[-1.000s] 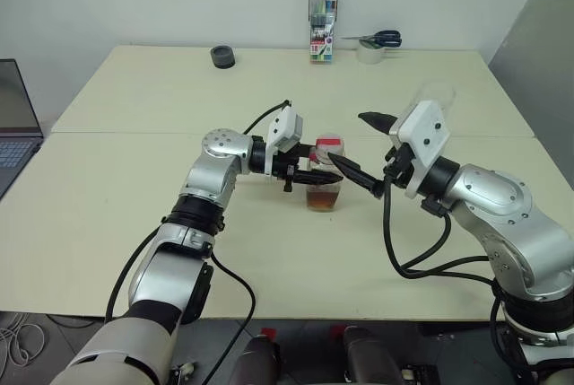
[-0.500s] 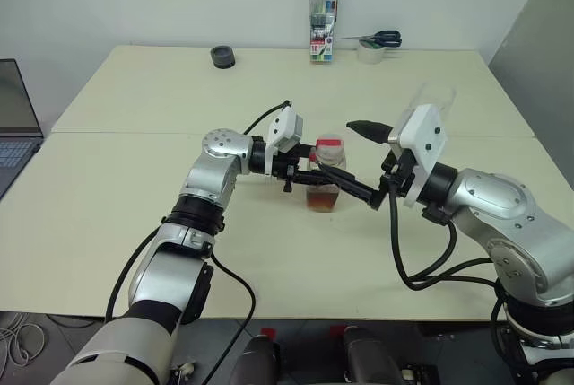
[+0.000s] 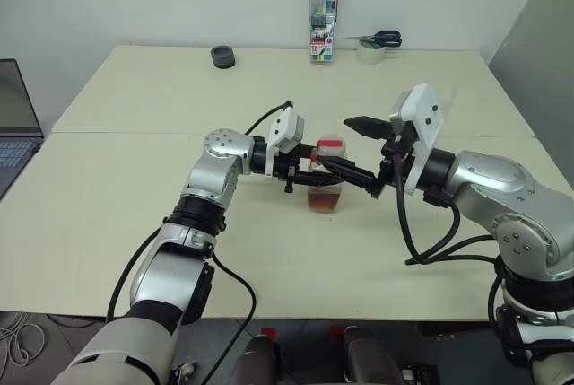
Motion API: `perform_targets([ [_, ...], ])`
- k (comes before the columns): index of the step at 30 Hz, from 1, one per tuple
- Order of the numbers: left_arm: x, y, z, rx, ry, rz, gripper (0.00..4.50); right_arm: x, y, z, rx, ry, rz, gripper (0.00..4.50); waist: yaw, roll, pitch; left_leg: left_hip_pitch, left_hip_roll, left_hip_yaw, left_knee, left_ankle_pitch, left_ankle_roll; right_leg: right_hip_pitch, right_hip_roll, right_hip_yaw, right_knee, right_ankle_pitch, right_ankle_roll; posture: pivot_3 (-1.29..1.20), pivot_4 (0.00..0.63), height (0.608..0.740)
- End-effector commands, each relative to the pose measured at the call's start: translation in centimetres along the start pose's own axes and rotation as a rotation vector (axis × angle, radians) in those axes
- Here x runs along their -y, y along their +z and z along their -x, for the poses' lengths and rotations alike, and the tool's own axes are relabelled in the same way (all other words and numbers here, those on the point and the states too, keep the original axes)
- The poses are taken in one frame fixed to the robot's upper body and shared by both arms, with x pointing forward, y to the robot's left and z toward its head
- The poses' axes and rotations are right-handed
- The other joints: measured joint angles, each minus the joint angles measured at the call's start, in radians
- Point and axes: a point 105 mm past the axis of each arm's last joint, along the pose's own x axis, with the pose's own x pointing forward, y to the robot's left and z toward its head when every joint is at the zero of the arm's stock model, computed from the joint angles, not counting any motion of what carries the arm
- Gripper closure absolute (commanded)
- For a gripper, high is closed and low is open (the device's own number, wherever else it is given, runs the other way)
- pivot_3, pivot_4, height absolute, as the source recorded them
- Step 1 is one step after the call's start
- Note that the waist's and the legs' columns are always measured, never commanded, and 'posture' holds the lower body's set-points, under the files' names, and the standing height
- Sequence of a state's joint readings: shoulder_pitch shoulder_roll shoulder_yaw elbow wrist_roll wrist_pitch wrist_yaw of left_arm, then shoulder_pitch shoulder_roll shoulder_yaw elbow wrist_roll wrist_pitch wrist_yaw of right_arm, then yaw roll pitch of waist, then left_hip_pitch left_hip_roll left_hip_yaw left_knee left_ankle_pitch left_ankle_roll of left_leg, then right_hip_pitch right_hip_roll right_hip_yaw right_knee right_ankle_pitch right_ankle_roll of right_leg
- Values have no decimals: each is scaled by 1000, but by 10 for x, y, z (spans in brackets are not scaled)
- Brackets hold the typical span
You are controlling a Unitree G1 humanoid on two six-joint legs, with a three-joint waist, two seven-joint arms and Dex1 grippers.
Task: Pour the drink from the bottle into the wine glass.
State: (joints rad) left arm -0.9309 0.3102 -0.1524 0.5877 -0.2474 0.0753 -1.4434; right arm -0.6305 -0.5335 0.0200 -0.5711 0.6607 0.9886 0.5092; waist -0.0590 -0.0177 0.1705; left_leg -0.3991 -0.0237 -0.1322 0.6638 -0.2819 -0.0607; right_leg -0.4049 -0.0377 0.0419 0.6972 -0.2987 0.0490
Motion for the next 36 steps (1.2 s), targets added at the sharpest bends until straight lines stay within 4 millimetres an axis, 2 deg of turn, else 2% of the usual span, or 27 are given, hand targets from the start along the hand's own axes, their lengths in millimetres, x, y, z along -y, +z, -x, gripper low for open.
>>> perform_targets([
  [1,0,13,-2,19,-10,-64,2676,-2,7,-2,16,20,22,201,0,0,0,0,0,0,0,0,0,0,0,0,0,0,0,0,150,740],
  [6,1,12,-2,20,-11,-62,2676,0,6,-7,20,7,17,201,0,0,0,0,0,0,0,0,0,0,0,0,0,0,0,0,150,740],
  [7,1,12,-2,20,-11,-62,2676,0,6,-7,18,8,21,375,0,0,0,0,0,0,0,0,0,0,0,0,0,0,0,0,150,740],
  [9,2,12,-2,21,-11,-61,2676,0,6,-8,21,3,17,778,0,0,0,0,0,-1,0,0,0,0,0,0,0,0,0,0,150,740],
  [15,2,11,-2,21,-12,-60,2676,0,7,-9,32,-13,29,2674,0,0,0,0,0,-1,0,1,-1,0,0,0,0,0,0,0,150,740],
  [19,4,10,-2,20,-14,-58,2676,-2,9,-6,30,-42,153,2681,0,0,0,0,0,-1,0,1,-1,0,0,0,0,0,0,0,150,740],
  [24,6,8,0,17,-10,-49,2679,-4,14,0,57,-98,423,2760,0,0,0,0,-1,0,0,1,-1,0,0,0,0,0,0,0,150,740],
  [28,7,6,2,15,-4,-41,2679,-3,24,11,159,-136,409,2768,-1,0,0,0,0,1,0,1,-2,0,0,0,0,0,0,0,150,740],
  [29,7,5,3,14,4,-39,2679,0,23,17,161,-155,360,2768,0,0,0,0,0,1,0,1,-3,0,0,0,0,0,0,0,150,740],
  [31,4,4,7,11,32,-31,2679,14,9,32,115,-234,253,2768,2,0,0,0,0,0,0,2,-3,0,0,0,0,0,0,0,150,740],
  [33,1,3,12,7,61,-26,2679,27,-13,50,50,-318,136,2772,8,-1,-1,0,0,-1,0,2,-3,1,0,0,0,0,0,0,150,740],
  [36,-4,2,21,-2,102,-19,2679,40,-57,75,-93,-442,0,2776,11,-1,0,-1,-1,0,0,1,-1,1,-1,0,0,0,0,0,150,740],
])
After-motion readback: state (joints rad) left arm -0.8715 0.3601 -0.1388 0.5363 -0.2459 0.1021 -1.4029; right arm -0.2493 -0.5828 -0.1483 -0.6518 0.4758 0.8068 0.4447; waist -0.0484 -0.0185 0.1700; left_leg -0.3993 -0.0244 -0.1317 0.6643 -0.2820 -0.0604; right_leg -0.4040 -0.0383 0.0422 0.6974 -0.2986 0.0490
